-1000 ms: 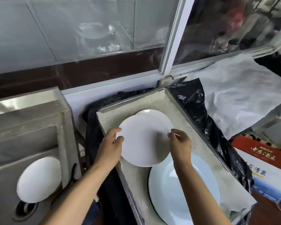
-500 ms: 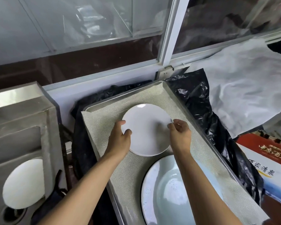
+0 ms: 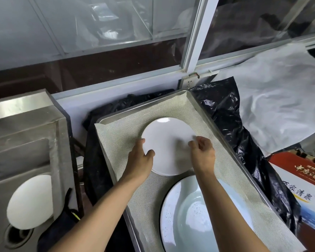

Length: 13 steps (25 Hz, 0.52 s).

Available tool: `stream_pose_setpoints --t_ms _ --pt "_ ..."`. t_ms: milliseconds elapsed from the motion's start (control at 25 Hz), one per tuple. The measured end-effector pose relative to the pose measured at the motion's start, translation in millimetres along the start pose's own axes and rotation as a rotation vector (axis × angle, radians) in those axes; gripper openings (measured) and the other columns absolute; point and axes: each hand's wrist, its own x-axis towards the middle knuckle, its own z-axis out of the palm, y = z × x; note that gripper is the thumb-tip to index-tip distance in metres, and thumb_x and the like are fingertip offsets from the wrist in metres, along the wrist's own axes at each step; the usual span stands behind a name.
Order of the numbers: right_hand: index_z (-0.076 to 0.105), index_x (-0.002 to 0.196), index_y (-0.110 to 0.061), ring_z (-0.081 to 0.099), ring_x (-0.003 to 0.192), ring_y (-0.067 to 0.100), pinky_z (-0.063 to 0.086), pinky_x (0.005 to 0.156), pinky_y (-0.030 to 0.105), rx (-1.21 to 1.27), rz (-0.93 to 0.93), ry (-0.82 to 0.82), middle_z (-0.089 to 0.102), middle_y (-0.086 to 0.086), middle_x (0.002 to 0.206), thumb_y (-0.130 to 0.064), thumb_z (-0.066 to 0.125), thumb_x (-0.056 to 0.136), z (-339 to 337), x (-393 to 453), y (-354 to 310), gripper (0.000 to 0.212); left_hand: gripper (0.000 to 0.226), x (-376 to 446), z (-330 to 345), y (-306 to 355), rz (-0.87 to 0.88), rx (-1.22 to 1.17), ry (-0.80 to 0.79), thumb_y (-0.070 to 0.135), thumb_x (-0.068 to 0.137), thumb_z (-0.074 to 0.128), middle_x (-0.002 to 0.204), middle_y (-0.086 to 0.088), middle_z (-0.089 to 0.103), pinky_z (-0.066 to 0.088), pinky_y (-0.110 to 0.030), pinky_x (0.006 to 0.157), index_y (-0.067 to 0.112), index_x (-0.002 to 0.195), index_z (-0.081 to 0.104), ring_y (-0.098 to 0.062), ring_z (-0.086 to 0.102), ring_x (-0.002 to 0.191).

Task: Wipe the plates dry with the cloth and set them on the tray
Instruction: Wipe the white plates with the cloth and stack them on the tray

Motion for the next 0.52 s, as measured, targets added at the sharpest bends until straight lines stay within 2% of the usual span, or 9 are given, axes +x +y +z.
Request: stream_pose_setpoints --t_ms 80,200,320,440,520 --pt "0.062 0.128 -0.017 0.061 0.118 0.021 0.042 0.094 0.028 -0.031 -0.030 -0.014 0.067 -0.002 0.124 -0.021 0.064 0.093 -1 -3 1 0.035 0.051 -1 -1 -3 0.001 0.017 -0.015 0.018 0.097 0.052 0.146 -0.011 0.051 0.034 -0.023 0.092 0.019 0.147 0.041 -0.026 0.050 0.127" --pt "0.061 0.130 -0.017 0.060 0.117 0.026 0.038 0.088 0.024 -0.119 -0.108 -0.036 0.067 0.001 0.126 -0.020 0.063 0.094 -3 -12 1 0.037 0.049 -5 -7 -4 0.029 0.051 -0.032 0.018 0.097 0.052 0.146 -0.007 0.052 0.036 -0.026 0.100 0.021 0.145 0.045 -0.022 0.048 0.130" --pt "0.062 0.130 -0.017 0.060 0.119 0.024 0.034 0.087 0.018 -0.154 -0.211 -0.058 0.067 0.001 0.129 -0.015 0.063 0.093 -1 -32 -3 0.037 0.045 -16 -18 -4 0.091 0.029 -0.014 0.015 0.097 0.052 0.145 -0.002 0.051 0.034 -0.022 0.098 0.022 0.141 0.050 -0.007 0.048 0.120" --pt "0.064 0.129 -0.019 0.061 0.117 0.019 0.037 0.090 0.020 -0.128 -0.250 -0.101 0.068 -0.001 0.128 -0.014 0.062 0.094 4 -58 -11 0.036 0.040 -32 -32 -8 0.144 0.022 -0.008 0.015 0.098 0.053 0.142 0.005 0.053 0.039 -0.025 0.099 0.025 0.137 0.054 -0.002 0.046 0.116" --pt "0.065 0.127 -0.018 0.063 0.114 0.016 0.043 0.094 0.024 -0.101 -0.282 -0.124 0.069 -0.003 0.124 -0.011 0.061 0.094 9 -79 -17 0.034 0.037 -46 -43 -15 0.182 0.007 0.006 0.015 0.098 0.055 0.141 0.008 0.055 0.039 -0.020 0.100 0.028 0.134 0.056 0.000 0.046 0.119"
